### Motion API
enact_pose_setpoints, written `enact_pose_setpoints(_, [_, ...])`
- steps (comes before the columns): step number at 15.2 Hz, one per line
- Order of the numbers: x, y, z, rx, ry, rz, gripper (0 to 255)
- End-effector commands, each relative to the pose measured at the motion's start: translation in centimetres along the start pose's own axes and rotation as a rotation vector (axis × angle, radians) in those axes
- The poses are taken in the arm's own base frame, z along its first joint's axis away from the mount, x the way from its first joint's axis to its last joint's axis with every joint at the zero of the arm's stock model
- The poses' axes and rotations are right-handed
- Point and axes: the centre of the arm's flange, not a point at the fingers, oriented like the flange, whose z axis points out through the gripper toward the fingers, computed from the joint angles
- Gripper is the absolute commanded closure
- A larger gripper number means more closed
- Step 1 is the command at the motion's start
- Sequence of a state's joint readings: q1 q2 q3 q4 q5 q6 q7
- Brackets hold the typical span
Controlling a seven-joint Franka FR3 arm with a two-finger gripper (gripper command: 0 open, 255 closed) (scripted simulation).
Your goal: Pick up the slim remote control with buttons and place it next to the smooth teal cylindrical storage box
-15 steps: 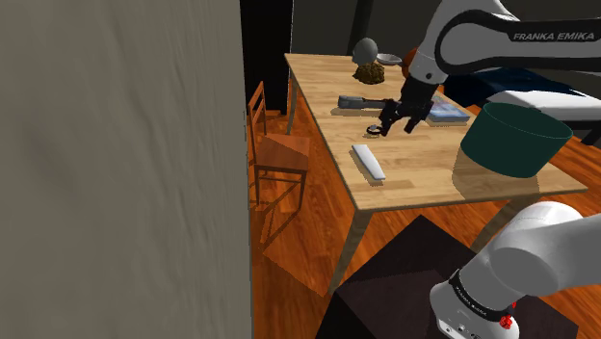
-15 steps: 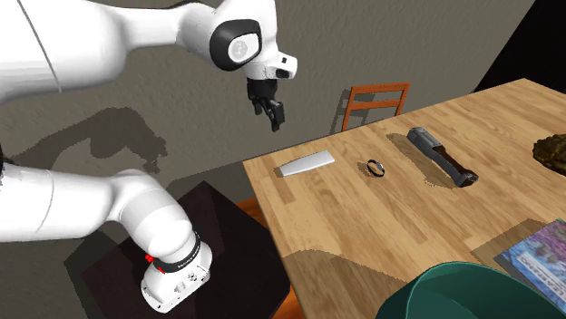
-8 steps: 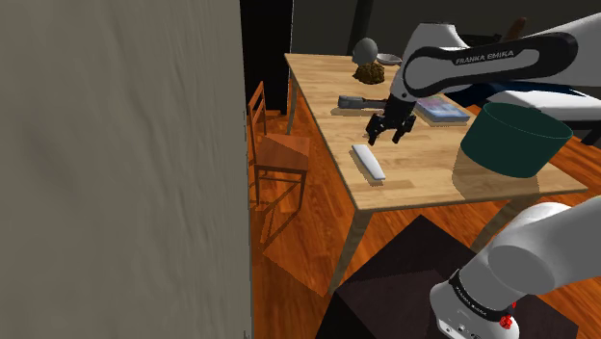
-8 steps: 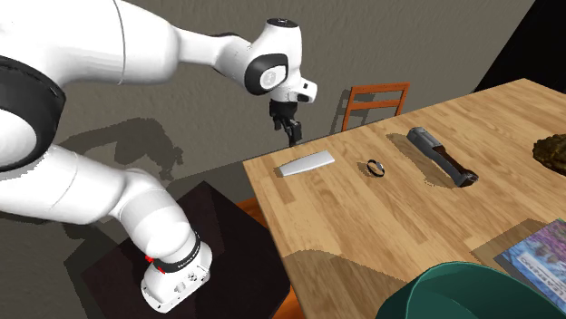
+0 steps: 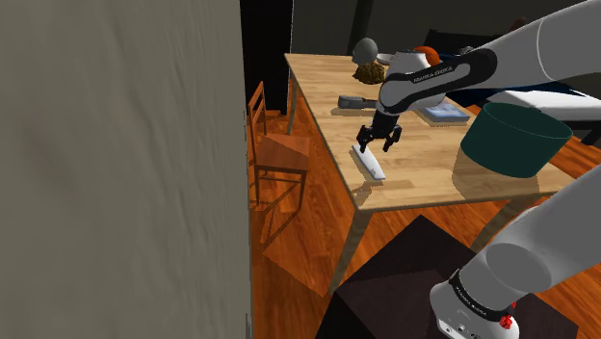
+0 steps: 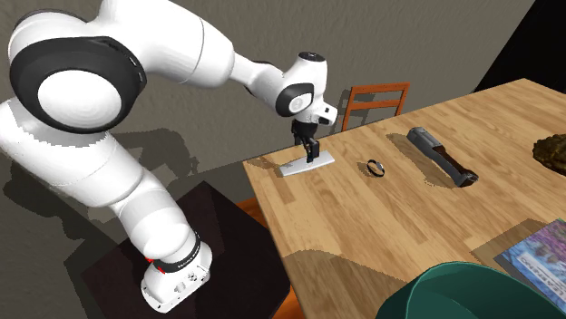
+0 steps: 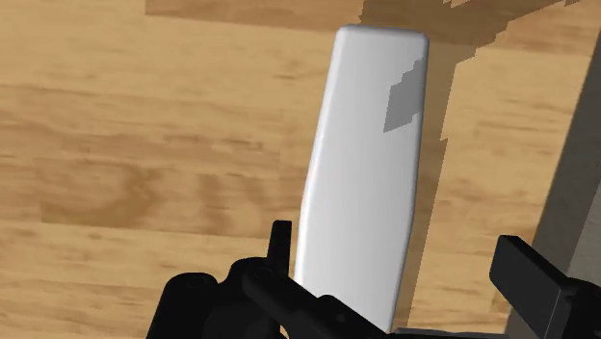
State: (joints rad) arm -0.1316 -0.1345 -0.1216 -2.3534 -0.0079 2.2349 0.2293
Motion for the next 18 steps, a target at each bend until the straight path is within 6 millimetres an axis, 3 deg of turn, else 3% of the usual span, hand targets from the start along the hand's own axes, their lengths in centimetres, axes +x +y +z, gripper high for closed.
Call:
enact_pose_setpoints(1, [1.2, 0.5, 1.8, -0.005, -0.005, 0.017, 0])
enact_pose_setpoints(8, [1.1, 0.5, 5.8, -0.005, -0.005, 0.017, 0])
enact_pose_setpoints(16, [1.1, 0.5, 5.8, -0.005, -0.005, 0.017, 0])
enact_pose_setpoints(17, [1.1, 0.5, 5.8, -0.005, -0.005, 0.017, 255])
enact_pose_setpoints(18, [1.1, 0.5, 5.8, -0.005, -0.005, 0.017, 255])
